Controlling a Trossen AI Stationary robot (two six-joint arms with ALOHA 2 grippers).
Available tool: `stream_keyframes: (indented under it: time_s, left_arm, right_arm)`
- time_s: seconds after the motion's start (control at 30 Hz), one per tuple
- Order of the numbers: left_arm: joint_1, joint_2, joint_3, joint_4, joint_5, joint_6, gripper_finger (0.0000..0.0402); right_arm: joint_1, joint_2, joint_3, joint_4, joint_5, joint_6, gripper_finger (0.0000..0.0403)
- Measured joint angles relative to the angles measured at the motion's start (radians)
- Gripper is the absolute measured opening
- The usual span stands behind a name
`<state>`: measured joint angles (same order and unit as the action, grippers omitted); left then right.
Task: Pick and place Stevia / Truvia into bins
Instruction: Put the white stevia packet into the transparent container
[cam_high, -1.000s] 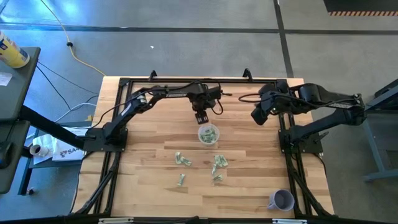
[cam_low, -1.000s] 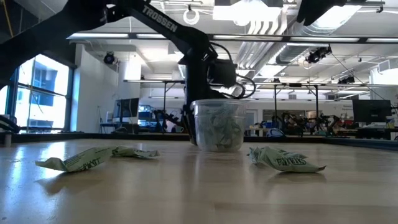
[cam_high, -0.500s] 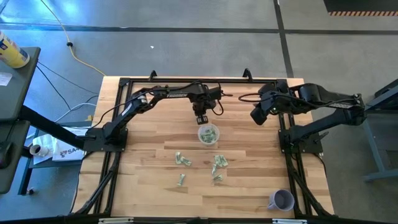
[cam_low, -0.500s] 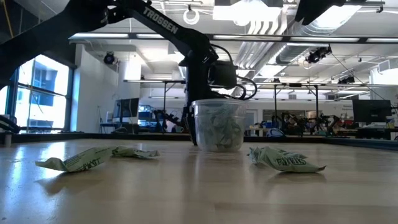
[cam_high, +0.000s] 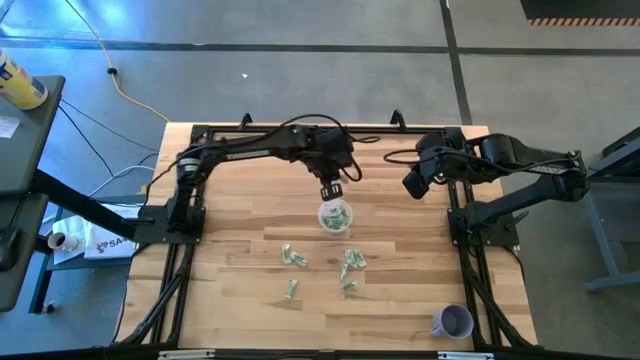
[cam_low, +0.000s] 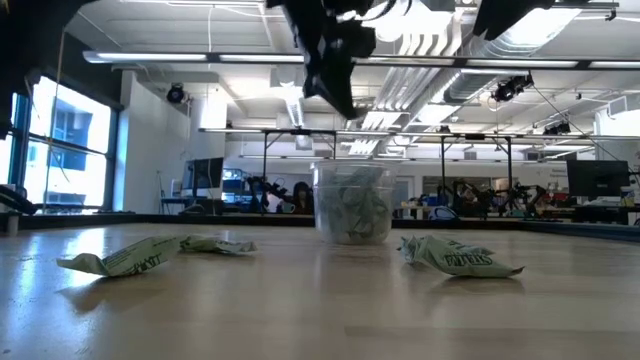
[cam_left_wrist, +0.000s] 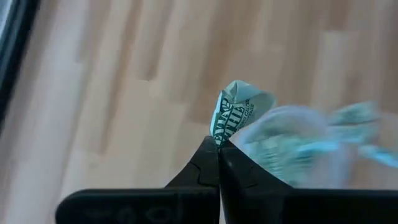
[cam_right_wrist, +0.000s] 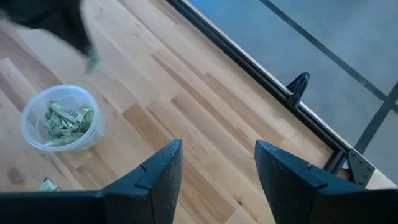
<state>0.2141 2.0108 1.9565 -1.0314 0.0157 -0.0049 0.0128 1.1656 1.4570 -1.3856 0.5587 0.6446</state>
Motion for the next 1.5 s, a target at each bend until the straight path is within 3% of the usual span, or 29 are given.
stream_keyframes:
  time_s: [0.23, 0.4, 0.83, 1.5]
  left_arm:
    - [-0.094, 0.038, -0.004, -0.037, 0.009, -0.055, 0.0031]
    - [-0.138, 0.109, -0.004, -0.05, -0.063, -0.097, 0.003]
    - [-0.143, 0.22, -0.004, -0.041, -0.056, -0.114, 0.0042]
    - [-0.143, 0.236, -0.004, -0.058, 0.0, -0.136, 0.0061]
  right_arm:
    - [0.001, 0.0, 0.0, 0.019, -0.014, 0.008, 0.0193]
    - [0.001, 0.0, 0.0, 0.023, -0.053, 0.009, 0.0193]
    - [0.001, 0.0, 0.0, 0.023, -0.052, -0.014, 0.0193]
    - [0.001, 0.0, 0.0, 0.021, -0.051, -0.062, 0.0193]
